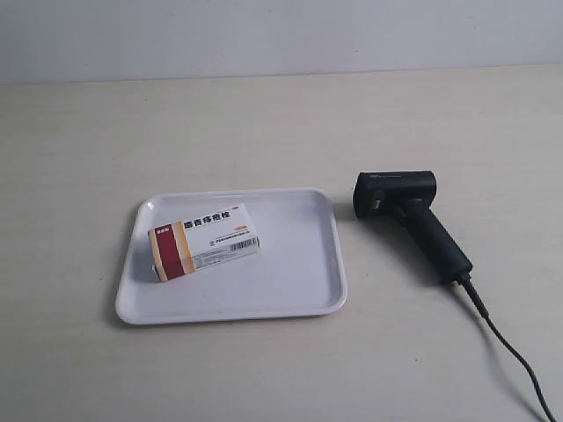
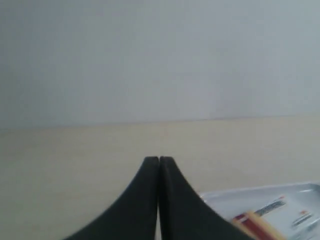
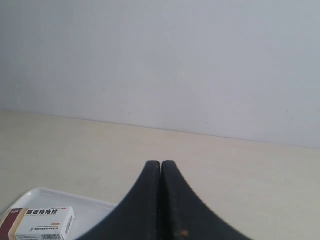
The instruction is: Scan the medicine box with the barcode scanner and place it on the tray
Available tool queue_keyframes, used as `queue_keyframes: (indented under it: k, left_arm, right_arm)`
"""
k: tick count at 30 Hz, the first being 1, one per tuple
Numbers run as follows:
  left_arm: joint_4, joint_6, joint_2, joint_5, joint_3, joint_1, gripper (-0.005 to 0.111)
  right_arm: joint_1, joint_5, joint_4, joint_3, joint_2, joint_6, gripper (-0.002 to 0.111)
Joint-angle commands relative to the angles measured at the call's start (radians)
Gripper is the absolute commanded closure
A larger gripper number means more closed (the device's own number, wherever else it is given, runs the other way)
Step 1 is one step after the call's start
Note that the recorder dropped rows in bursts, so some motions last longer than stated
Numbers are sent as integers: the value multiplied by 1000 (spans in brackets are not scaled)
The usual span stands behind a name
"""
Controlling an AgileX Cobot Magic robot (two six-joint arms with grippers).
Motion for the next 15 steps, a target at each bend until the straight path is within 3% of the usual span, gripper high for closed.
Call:
queue_keyframes:
  k: [1, 3, 5, 8, 13, 15]
  left_arm:
    - [-612, 795, -55, 129, -1, 3, 104]
    - [-759, 937, -76, 78, 1, 3, 104]
    - [-793, 964, -76, 20, 2, 4, 104]
    - [-815, 922, -76, 32, 2, 48, 104]
    - [-825, 845, -76, 31, 2, 184, 104]
    - [-852, 850, -76, 35, 2, 190, 104]
  right_arm:
    - [1, -1, -1, 6, -3, 3, 108]
    - [1, -1, -1, 6, -3, 3, 108]
    - [1, -1, -1, 6, -3, 3, 108]
    - [1, 2, -1, 6, -3, 3, 108]
    - [1, 6, 1, 6, -3, 3, 108]
    - [1, 6, 1, 6, -3, 3, 108]
